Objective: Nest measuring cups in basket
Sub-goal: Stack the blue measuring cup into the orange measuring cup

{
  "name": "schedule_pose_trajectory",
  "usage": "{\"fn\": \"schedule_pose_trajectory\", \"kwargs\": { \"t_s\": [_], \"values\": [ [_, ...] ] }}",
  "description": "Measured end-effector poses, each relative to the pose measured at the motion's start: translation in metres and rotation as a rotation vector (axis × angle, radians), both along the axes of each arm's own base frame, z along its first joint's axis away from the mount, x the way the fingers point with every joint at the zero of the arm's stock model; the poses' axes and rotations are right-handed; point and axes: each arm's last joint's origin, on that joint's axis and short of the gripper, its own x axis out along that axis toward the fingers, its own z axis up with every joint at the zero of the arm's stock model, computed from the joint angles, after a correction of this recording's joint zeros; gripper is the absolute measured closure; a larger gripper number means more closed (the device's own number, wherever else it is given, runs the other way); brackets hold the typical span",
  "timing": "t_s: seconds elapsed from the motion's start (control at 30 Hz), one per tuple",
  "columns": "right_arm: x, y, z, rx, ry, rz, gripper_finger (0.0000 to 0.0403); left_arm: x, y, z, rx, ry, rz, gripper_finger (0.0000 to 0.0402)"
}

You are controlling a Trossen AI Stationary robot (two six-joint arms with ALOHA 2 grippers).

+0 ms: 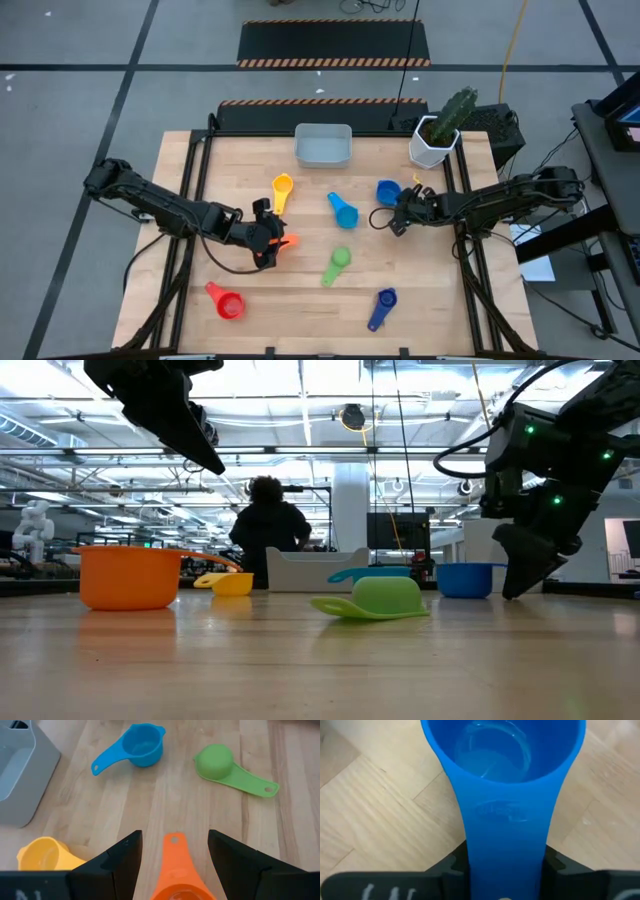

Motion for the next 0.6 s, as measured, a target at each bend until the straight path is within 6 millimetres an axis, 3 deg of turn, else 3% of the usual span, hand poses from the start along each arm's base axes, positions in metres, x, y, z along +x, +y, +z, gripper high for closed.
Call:
{"fn": "schedule_pose_trajectory", "kwargs": {
  "t_s": [0.17, 0.4, 0.6],
  "values": [
    [0.002, 0.0, 0.0, -0.004, -0.019, 0.01, 0.0282, -0.002, 0.0, 0.0, 0.003, 0.007, 0.0, 0.0172],
    [0.011, 0.001, 0.004, 0.01, -0.084, 0.102, 0.0298, -0.026, 0.003, 0.019, -0.003, -0.009, 0.048, 0.0172],
    [0.021, 0.001, 0.016, -0.007, -0.131, 0.137, 0.0287, -0.044, -0.002, 0.029, -0.001, -0.043, 0.089, 0.0172]
  ]
}}
